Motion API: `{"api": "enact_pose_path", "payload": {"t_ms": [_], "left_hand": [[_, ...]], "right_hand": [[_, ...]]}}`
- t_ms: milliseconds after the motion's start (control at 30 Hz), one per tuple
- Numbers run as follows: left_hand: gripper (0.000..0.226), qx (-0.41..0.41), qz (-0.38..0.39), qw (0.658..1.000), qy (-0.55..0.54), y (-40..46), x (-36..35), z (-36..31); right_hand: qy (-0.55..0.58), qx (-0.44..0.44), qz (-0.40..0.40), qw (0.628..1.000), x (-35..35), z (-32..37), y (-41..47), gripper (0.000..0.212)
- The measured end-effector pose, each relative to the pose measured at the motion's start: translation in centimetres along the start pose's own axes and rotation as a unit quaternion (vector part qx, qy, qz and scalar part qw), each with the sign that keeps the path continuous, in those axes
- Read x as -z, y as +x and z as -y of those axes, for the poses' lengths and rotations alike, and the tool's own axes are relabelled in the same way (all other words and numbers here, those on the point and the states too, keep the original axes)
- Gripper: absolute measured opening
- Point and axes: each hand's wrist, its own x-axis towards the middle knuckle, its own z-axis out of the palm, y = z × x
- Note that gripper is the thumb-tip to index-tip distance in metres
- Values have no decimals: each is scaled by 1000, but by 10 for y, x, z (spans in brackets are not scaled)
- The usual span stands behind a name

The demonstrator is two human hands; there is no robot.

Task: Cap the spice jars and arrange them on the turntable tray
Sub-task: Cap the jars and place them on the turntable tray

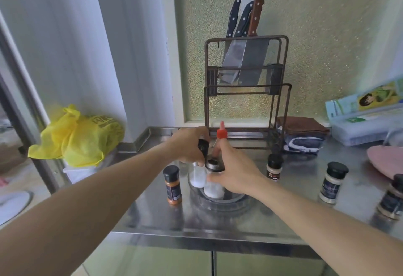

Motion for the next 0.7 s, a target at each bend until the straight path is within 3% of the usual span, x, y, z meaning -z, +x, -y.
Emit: {"api": "enact_pose_path", "payload": {"t_ms": [300,467,567,700], "left_hand": [[73,-3,14,1000,13,9,-12,16],[97,32,100,994,-23,9,3,20],[80,66,132,986,-73,10,20,40],[41,122,5,988,-98,29,29,82]], "right_hand": [[7,28,2,1000,-19,4,-6,49],[12,40,-9,999,-24,3,-9,45],[20,45,-11,999,-26,-1,-10,46],[39,51,2,998,-24,-5,-13,50]]}}
